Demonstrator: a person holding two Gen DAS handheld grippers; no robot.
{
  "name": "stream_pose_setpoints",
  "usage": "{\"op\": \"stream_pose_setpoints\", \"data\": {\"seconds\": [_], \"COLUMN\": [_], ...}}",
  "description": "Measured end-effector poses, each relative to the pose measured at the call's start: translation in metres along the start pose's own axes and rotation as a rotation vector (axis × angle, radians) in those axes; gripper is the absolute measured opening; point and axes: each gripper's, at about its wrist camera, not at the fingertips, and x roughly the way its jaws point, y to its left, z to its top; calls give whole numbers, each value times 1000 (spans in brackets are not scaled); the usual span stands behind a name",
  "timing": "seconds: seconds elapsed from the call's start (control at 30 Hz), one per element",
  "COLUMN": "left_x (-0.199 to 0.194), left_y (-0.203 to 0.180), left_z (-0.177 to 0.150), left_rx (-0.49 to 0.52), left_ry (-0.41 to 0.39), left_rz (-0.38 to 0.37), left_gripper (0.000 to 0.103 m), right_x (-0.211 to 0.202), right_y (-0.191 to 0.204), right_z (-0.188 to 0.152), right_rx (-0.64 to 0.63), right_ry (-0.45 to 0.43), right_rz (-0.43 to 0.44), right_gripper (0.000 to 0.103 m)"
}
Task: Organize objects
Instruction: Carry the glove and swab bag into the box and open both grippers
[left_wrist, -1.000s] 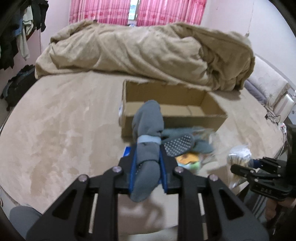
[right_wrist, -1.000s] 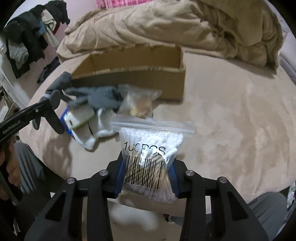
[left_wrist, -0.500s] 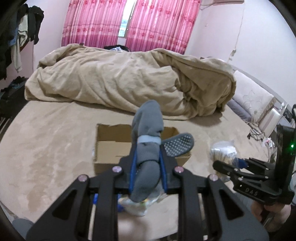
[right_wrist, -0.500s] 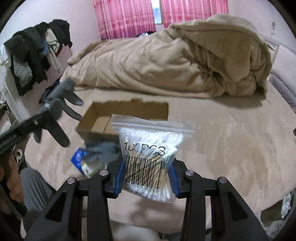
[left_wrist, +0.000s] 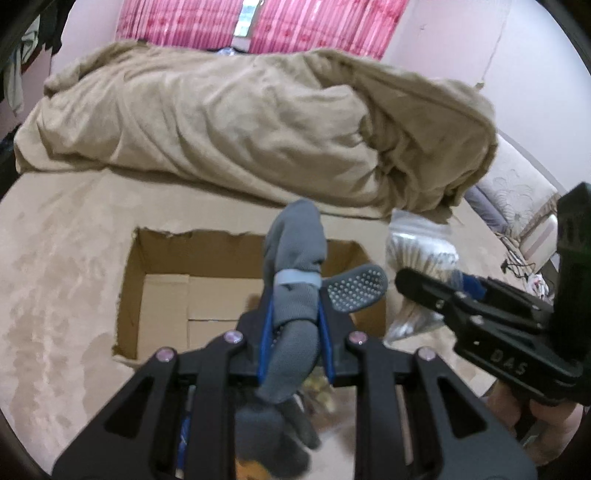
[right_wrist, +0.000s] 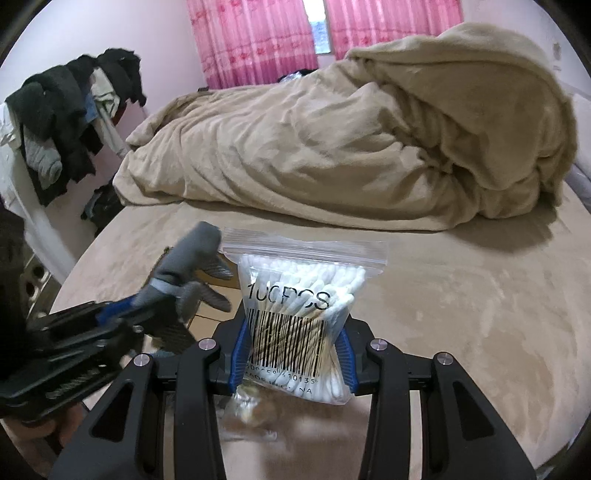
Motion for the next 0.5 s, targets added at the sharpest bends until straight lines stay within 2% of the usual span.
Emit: {"op": "stream_pose_setpoints", "data": {"seconds": [0.27,0.4,0.5], "left_x": [52,68,72], "left_y": [22,22,15], "left_z": [-2,-6,-8], "left_rx": [-106,-114,-81], "left_ry": [104,150,177], "left_rz": [-3,7,24], "left_gripper": [24,25,31], "right_x": [60,78,83], "right_y": [-9,-11,-13], "right_z": [1,-5,-9], "right_rx": [5,18,24], "right_ry": [91,125,145], "right_rz": [43,65,65], "right_gripper": [43,43,46]}}
